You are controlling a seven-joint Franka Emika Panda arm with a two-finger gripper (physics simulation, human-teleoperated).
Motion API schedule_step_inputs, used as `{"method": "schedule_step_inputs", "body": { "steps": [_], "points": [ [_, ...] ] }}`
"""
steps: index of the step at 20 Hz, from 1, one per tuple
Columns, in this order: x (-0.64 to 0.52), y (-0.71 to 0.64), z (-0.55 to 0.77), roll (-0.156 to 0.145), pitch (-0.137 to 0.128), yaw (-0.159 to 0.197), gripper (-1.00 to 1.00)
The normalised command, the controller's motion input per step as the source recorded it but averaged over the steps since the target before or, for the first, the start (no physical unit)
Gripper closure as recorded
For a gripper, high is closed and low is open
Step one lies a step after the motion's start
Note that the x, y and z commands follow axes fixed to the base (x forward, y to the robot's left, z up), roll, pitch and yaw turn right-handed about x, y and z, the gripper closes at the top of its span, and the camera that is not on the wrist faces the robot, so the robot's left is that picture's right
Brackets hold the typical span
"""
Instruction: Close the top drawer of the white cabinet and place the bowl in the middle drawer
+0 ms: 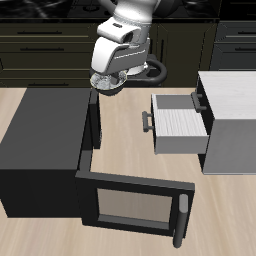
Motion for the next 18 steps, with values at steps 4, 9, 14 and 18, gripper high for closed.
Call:
{"method": "schedule_step_inputs", "body": {
  "steps": [4, 9, 14, 18],
  "points": [
    [0.06, 0.12, -0.07, -0.008, -0.012, 0.1, 1.0],
    [0.04, 0.13, -0.07, -0.006, -0.027, 0.109, 1.0],
    [0.04, 0.09, -0.11, -0.002, -0.022, 0.109, 1.0],
    [0.03, 0.07, -0.04, -0.009, -0.017, 0.079, 1.0]
  ]
}}
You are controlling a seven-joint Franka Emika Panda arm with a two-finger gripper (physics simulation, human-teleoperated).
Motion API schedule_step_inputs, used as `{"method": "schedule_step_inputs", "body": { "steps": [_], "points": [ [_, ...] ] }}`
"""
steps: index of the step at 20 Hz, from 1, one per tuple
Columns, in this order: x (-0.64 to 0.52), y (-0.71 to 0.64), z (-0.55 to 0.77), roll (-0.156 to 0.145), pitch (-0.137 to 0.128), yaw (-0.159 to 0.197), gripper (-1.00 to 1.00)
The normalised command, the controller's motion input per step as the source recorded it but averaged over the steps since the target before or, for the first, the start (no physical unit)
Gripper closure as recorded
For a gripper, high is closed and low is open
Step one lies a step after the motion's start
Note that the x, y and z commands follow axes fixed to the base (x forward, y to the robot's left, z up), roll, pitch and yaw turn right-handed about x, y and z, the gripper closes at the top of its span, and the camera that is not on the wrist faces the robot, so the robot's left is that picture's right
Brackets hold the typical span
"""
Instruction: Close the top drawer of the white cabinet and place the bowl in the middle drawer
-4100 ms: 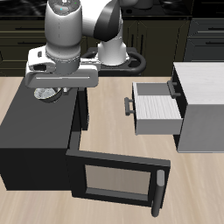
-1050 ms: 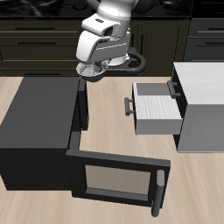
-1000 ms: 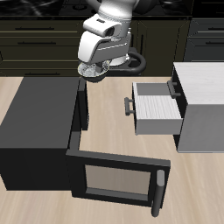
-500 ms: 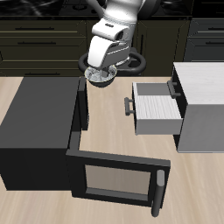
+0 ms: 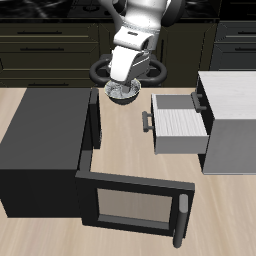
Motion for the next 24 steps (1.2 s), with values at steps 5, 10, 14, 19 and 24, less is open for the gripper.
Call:
{"method": "schedule_step_inputs", "body": {
  "steps": [5, 10, 14, 19, 24],
  "points": [
    [0.01, 0.11, -0.03, 0.006, -0.032, 0.105, 1.0],
    [-0.02, 0.18, -0.03, 0.025, -0.029, 0.099, 1.0],
    [-0.02, 0.16, -0.02, 0.018, -0.023, 0.063, 1.0],
    [0.02, 0.1, -0.07, 0.009, -0.004, 0.057, 1.0],
    [0.04, 0.07, -0.06, 0.026, -0.01, 0.056, 1.0]
  ]
}}
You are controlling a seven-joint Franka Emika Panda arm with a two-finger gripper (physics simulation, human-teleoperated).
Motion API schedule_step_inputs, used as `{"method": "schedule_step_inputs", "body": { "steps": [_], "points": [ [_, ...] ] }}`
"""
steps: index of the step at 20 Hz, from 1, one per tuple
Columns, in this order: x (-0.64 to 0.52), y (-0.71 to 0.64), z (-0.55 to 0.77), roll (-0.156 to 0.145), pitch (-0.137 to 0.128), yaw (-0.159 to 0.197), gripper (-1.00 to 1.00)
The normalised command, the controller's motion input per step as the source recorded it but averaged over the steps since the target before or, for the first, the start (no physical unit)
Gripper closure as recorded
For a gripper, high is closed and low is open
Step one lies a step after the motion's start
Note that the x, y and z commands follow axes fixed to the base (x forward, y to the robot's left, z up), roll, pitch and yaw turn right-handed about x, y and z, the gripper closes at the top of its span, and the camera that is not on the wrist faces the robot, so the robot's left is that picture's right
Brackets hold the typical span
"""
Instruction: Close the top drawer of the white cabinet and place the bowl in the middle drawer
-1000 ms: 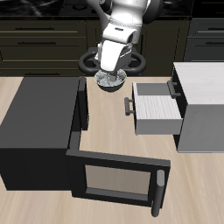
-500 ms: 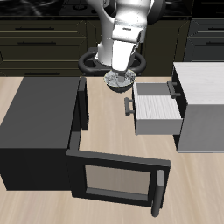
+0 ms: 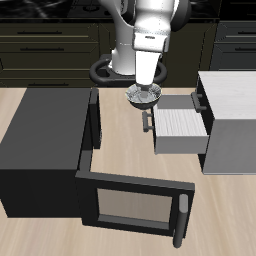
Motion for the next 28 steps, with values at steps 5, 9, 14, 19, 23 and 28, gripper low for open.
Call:
{"method": "schedule_step_inputs", "body": {
  "steps": [5, 9, 14, 19, 23, 28],
  "points": [
    [-0.03, 0.17, -0.1, 0.022, -0.009, 0.07, 1.0],
    [-0.03, 0.19, -0.01, 0.027, 0.003, 0.019, 1.0],
    [-0.08, 0.16, 0.03, 0.032, 0.0, 0.006, 1.0],
    [-0.02, 0.16, 0.05, 0.025, -0.002, 0.01, 1.0],
    [-0.05, 0.25, -0.01, 0.038, 0.008, 0.002, 1.0],
    [-0.05, 0.2, -0.06, 0.029, 0.012, -0.006, 1.0]
  ]
}}
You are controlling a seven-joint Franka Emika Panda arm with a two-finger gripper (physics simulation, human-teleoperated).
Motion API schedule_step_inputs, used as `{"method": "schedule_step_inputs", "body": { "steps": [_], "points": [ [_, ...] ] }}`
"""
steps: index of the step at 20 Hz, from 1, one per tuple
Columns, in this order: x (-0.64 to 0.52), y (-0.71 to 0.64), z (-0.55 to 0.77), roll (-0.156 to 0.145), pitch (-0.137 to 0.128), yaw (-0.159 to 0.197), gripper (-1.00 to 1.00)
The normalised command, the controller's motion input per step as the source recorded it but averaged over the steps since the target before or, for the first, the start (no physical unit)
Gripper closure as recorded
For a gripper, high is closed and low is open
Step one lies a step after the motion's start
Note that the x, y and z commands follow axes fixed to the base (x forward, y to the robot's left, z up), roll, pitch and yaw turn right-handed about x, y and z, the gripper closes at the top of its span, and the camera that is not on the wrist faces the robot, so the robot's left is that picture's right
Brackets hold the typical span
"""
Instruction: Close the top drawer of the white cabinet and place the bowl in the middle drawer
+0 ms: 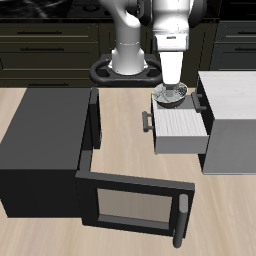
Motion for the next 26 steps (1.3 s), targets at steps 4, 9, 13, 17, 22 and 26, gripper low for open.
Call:
{"method": "schedule_step_inputs", "body": {
  "steps": [4, 9, 13, 17, 22, 26],
  "points": [
    [-0.03, 0.15, -0.03, 0.027, 0.013, -0.003, 1.0],
    [-0.06, 0.09, -0.1, 0.025, 0.024, -0.013, 1.0],
    [-0.1, 0.04, -0.25, 0.016, 0.04, -0.013, 1.0],
    [-0.05, 0.09, -0.2, 0.027, 0.041, 0.009, 1.0],
    [-0.09, 0.15, -0.12, 0.027, 0.02, 0.011, 1.0],
    [-0.16, 0.2, -0.1, 0.034, 0.021, 0.002, 1.0]
  ]
}}
